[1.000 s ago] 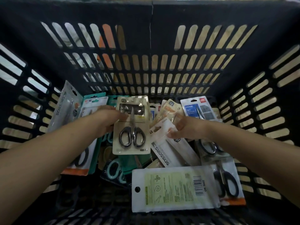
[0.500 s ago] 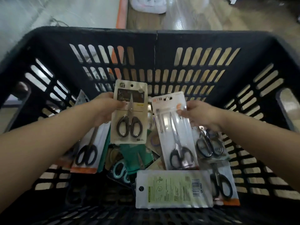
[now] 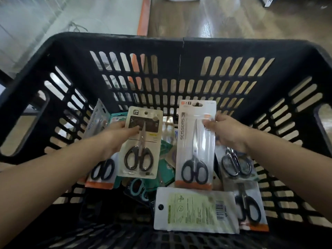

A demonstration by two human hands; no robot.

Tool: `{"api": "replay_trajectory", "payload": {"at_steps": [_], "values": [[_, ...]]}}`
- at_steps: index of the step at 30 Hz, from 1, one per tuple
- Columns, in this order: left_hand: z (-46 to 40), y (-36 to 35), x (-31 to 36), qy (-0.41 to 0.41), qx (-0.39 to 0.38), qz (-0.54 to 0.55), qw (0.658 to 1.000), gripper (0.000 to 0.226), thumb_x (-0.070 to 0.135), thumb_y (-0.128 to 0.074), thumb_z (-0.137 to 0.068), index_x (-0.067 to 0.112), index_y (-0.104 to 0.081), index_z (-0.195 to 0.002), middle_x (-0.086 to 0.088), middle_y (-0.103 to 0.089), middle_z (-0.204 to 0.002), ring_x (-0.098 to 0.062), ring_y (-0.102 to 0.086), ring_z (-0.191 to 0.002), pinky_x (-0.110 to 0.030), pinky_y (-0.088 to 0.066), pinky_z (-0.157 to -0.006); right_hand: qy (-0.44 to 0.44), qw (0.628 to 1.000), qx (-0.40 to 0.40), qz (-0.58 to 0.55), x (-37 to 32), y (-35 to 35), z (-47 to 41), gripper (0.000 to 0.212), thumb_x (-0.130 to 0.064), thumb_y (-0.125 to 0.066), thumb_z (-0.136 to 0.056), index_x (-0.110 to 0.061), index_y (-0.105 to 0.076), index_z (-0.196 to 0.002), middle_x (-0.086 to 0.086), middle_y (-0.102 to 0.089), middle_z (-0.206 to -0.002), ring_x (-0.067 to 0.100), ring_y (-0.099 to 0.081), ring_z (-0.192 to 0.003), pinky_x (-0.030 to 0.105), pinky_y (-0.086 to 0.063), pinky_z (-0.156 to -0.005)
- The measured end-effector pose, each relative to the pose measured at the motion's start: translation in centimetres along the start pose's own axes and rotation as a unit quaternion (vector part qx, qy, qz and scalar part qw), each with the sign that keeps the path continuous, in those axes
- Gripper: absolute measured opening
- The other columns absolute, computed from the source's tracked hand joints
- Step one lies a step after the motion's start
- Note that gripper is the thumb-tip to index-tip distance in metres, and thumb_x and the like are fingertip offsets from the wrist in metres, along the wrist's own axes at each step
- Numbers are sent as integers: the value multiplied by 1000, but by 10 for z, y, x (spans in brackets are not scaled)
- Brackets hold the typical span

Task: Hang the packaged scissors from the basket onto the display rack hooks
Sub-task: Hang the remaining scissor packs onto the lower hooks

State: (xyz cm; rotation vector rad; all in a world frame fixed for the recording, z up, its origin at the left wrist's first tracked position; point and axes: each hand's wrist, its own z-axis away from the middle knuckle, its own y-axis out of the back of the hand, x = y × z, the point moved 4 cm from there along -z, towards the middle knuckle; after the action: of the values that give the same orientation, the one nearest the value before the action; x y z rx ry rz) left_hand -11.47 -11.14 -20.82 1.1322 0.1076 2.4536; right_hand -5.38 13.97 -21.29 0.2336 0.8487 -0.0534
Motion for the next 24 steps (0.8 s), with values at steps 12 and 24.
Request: {"api": "replay_trajectory", "payload": {"at_steps": [12,24], "values": [[16,-22,-21,110,40,-53,992,12,22,-59,-92,17,-55,-103,1,-62,-90,-8,-52,-68,-20,-37,-56,-150,988,-7,-38,57,-16,2,30,-27,-53,-94,-14,-53,-122,14,-63,-110,31,-62,-97,51,-50,-90],[135,25,129,69,96,-2,993,8,16,-56,-93,16,-60,-101,-3,-64,-98,-14,-56,-84,-19,-41,-72,-95,990,11,102,-122,10,106,30,-30,-50,-95,-15,-45,-121,10,-58,-118,31,-56,-107,50,-46,-96]]}}
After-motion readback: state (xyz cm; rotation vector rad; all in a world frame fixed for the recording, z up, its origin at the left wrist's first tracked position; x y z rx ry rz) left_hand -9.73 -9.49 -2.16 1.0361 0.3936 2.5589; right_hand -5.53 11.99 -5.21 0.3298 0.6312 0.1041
